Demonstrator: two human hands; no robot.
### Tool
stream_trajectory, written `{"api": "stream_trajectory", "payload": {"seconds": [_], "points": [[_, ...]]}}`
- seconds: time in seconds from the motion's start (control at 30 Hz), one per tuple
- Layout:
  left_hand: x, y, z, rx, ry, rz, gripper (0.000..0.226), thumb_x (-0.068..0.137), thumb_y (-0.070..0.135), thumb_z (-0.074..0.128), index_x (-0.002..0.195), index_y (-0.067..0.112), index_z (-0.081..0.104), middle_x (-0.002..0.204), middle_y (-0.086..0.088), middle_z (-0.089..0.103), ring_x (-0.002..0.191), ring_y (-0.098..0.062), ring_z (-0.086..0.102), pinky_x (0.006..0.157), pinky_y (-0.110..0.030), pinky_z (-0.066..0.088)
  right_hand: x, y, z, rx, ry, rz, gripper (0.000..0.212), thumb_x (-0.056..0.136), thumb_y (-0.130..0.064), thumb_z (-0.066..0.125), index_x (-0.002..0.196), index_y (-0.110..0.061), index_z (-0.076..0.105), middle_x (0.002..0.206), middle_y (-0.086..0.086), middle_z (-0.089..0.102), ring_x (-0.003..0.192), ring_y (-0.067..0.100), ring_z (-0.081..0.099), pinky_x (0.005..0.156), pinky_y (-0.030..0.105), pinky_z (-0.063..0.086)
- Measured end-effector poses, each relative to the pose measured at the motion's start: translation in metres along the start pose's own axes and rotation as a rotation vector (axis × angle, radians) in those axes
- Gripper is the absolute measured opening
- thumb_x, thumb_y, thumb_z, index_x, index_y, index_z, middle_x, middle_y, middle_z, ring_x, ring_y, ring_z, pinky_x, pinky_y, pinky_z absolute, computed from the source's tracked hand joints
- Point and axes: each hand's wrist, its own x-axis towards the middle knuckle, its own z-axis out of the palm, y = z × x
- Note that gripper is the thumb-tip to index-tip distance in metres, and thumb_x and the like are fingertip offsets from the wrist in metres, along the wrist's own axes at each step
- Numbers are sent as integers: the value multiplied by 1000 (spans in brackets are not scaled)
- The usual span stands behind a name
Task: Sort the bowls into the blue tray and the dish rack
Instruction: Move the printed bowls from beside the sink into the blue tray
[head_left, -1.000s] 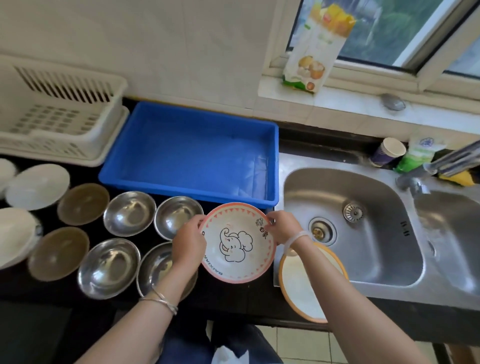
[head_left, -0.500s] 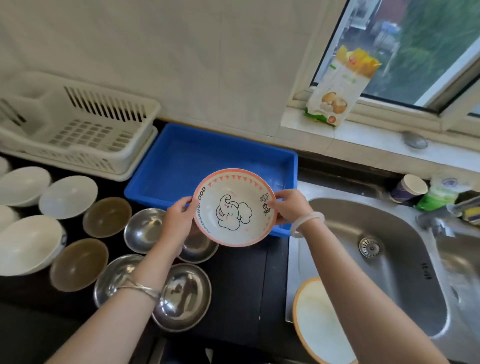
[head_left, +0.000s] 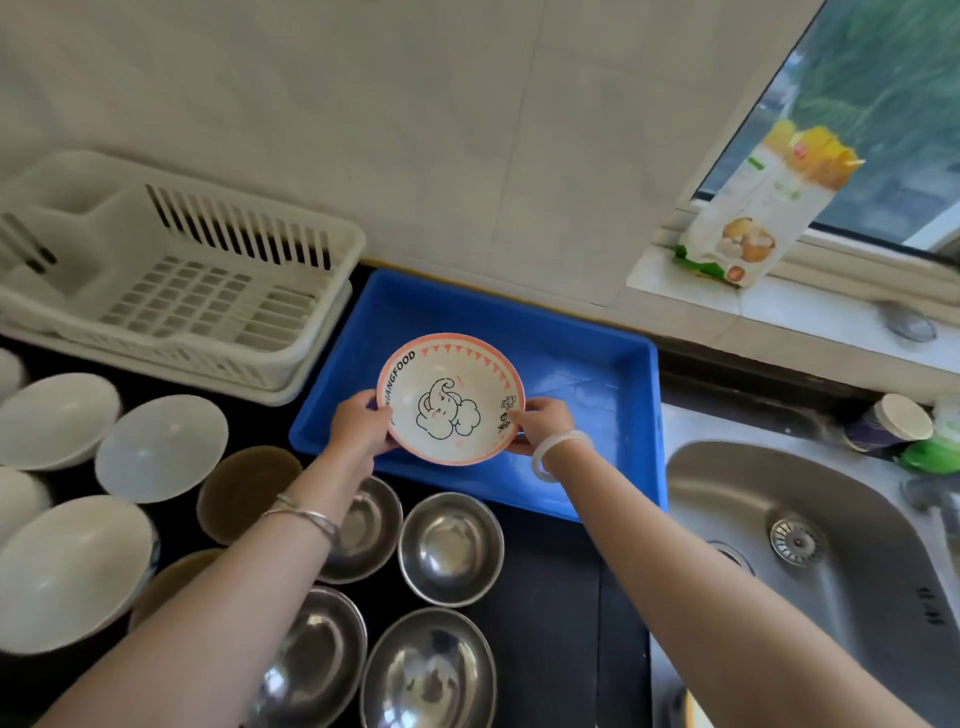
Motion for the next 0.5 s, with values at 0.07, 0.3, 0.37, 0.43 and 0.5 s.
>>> {"api": "stream_trajectory", "payload": {"seconds": [0.07,0.3,0.37,0.43,0.5], "points": [[16,0,-3,13,-20,-27,27,92,-1,42,114,9,54,102,-8,54,93,-26,55,55,-30,48,9,-1,11,9,-1,34,8,91,-7,54,89,-10,61,95,16,69,73,29,69,57,32,58],[51,-1,-11,8,-46,-109,29,94,0,42,120,5,53,112,-12,56,95,-25,54,75,-38,49,31,1,33,38,25,71,11,89,-3,53,90,-6,63,95,18,68,82,31,68,61,33,57],[57,-2,-14,9,-50,-108,29,94,1,42,121,5,54,115,-13,58,95,-24,55,75,-37,50,32,3,37,71,23,67,10,90,-4,53,88,-7,63,91,15,68,81,30,68,53,29,57],[61,-2,-16,9,-54,-103,30,95,2,42,122,6,54,118,-13,58,95,-23,55,74,-36,50,32,4,40,124,21,59,11,91,-6,53,99,-6,61,82,10,67,74,25,67,47,25,56],[63,-3,-19,-11,-70,-107,31,95,4,43,124,7,53,122,-15,58,97,-24,56,73,-36,50,30,3,41,188,8,58,15,92,-7,53,106,-7,59,80,9,66,69,22,67,47,23,56]]}}
